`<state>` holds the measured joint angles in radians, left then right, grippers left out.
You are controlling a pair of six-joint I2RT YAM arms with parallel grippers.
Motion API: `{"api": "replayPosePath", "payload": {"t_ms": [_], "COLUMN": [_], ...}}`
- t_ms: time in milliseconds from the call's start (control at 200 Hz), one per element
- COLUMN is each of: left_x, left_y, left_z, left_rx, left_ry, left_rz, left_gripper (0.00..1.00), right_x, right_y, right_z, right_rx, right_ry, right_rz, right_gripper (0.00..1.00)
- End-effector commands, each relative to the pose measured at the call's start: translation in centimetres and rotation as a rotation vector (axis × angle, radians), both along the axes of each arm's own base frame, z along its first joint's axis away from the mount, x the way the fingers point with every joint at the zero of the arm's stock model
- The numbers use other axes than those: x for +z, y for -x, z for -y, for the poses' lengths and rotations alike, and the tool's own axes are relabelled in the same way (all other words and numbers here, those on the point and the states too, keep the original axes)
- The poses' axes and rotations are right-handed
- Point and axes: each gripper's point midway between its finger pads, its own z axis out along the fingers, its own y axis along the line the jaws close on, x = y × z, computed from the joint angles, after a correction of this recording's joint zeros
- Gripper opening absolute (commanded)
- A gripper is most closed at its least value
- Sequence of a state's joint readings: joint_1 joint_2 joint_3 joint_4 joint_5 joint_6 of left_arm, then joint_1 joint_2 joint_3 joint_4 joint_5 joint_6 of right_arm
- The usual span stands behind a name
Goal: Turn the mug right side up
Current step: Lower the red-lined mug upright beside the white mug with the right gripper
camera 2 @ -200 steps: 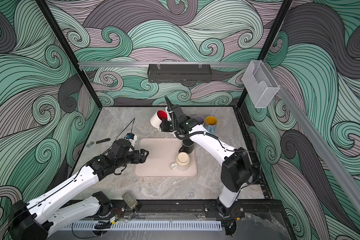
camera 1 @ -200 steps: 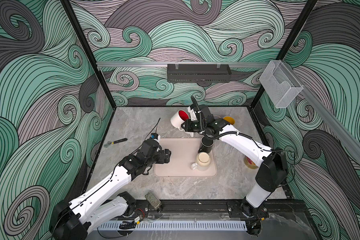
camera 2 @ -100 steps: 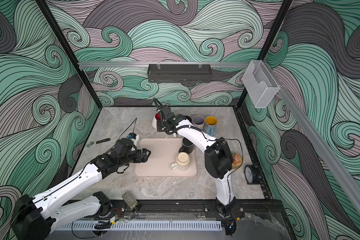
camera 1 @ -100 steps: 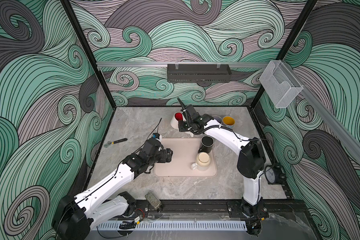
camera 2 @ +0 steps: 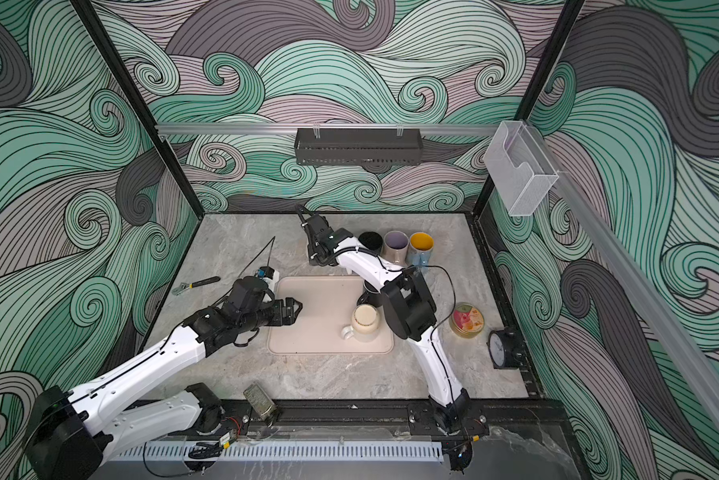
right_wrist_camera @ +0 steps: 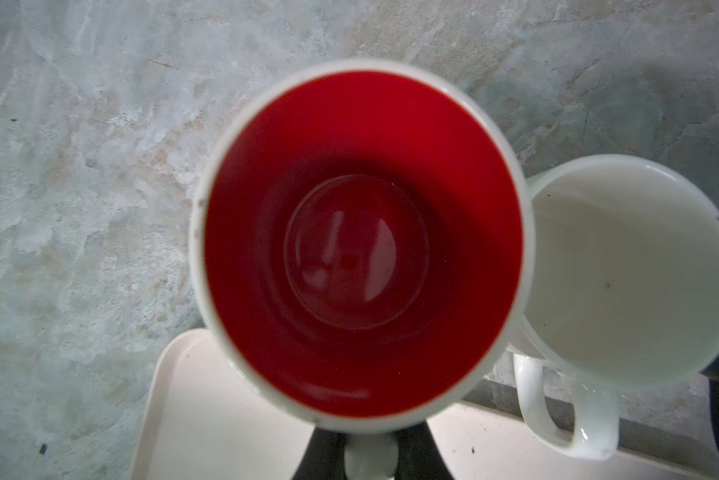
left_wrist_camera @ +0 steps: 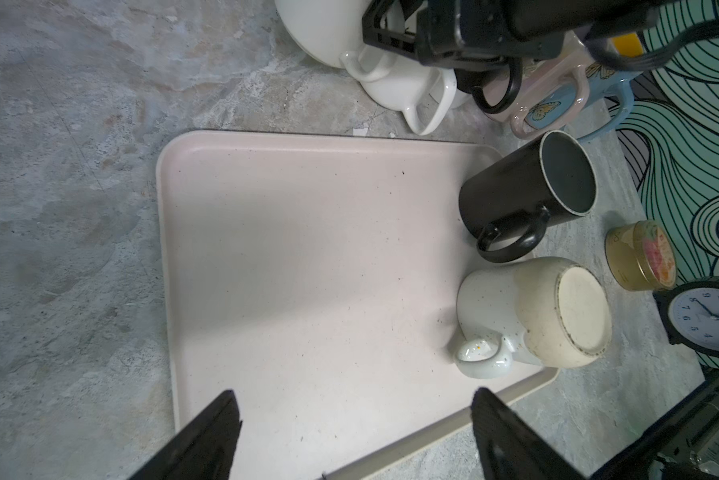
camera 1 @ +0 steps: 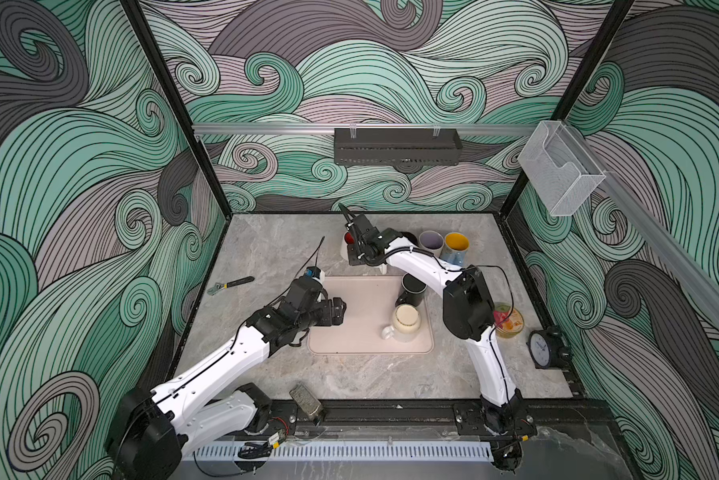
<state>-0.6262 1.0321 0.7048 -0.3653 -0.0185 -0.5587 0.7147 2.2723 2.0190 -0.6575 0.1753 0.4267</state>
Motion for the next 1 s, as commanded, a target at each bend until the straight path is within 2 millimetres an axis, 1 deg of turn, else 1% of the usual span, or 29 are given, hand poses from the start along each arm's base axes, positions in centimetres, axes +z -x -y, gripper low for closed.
{"api": "replayPosePath", "payload": {"t_ms": [0, 120, 180, 410, 581, 736, 821, 996], "left_x": [1.9, 1.7, 1.7, 1.6, 1.5, 1.5, 1.4, 1.3], "left_y": [-0.4, -0.2, -0.2, -0.1, -0.2, -0.2, -0.2, -0.2], "left_z": [0.2, 0.0, -0.1, -0.5, -0.7, -0.8, -1.0, -1.1], "left_rx": [0.007, 0.015, 0.016, 0.031, 0.040, 0.048, 0.054, 0.063], "left_ry": [0.027, 0.027, 0.027, 0.023, 0.021, 0.019, 0.016, 0.020], "left_rz": [0.038, 0.039, 0.042, 0.050, 0.057, 0.059, 0.059, 0.064], "left_gripper": [0.89, 0.88, 0.89, 0.89, 0.89, 0.88, 0.88, 0.89], "right_x": [2.2, 1.0, 0.5, -0.7, -1.3, -2.3, -2.4, -3.0], "right_y": [-1.6, -2.0, -2.2, -2.4, -2.2, -1.9, -1.7, -1.2], "right_z": [-0.3, -0.5, -0.3, 0.0, 0.3, 0.2, 0.4, 0.1], "right_rx": [-0.044, -0.054, -0.072, -0.095, -0.101, -0.108, -0.127, -0.135], "right_ry": [-0.010, 0.004, 0.019, 0.048, 0.069, 0.087, 0.117, 0.137], "right_rz": [0.084, 0.073, 0.070, 0.070, 0.073, 0.064, 0.086, 0.091], "right_gripper": [0.00, 0.00, 0.00, 0.00, 0.00, 0.00, 0.00, 0.00]}}
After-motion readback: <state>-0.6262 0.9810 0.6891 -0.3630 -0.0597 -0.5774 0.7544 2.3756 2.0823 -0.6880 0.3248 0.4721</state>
